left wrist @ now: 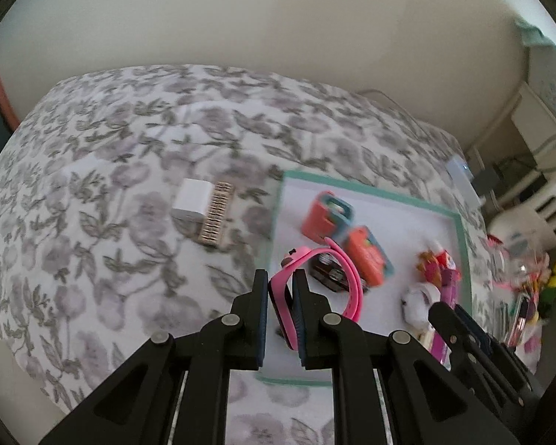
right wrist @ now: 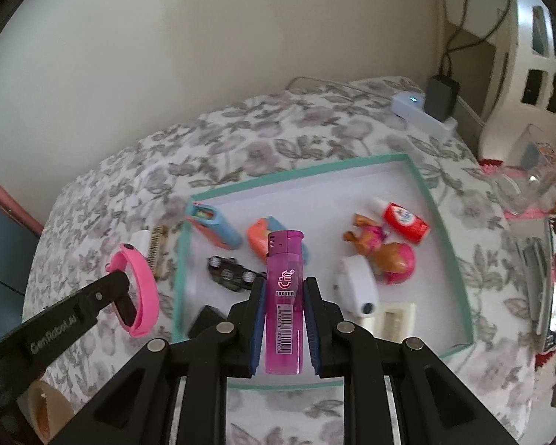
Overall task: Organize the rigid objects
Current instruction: 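Carry the pink band with the left tool over the tray while the right tool carries the lighter there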
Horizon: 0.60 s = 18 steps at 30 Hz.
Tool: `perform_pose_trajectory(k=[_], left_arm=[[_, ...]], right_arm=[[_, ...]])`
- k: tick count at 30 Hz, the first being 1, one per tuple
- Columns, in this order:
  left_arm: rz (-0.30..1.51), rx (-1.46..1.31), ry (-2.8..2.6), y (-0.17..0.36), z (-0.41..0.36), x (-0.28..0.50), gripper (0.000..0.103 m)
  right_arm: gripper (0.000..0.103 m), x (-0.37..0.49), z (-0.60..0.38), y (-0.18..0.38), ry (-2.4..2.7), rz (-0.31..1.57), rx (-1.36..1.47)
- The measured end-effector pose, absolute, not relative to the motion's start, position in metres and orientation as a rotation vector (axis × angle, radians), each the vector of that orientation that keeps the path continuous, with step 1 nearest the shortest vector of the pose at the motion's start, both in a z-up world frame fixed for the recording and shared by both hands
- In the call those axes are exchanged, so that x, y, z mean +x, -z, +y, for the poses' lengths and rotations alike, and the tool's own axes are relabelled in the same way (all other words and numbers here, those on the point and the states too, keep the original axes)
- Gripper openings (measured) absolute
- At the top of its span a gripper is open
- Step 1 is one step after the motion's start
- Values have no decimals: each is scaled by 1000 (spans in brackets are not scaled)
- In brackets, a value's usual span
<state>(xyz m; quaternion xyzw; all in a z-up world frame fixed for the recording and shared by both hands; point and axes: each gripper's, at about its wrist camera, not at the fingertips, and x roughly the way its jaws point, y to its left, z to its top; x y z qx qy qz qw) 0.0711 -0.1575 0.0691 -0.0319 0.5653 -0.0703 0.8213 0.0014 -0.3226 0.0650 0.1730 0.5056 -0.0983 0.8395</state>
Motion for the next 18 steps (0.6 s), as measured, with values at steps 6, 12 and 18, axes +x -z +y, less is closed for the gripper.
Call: perform_pose_trajectory(k=[6,12,18], left_arm=[[1264,-49,196,-51,-182,68,13],[1288,-16,207,-40,-194,66,14],[1311,-9,201,-29,-196,69,14]], right_arm=[[21,-2,-336,-51,230,1114,361],[21,-1,-339,-34,220,1162,380],[21,3,-337,-22,213,1203,378]])
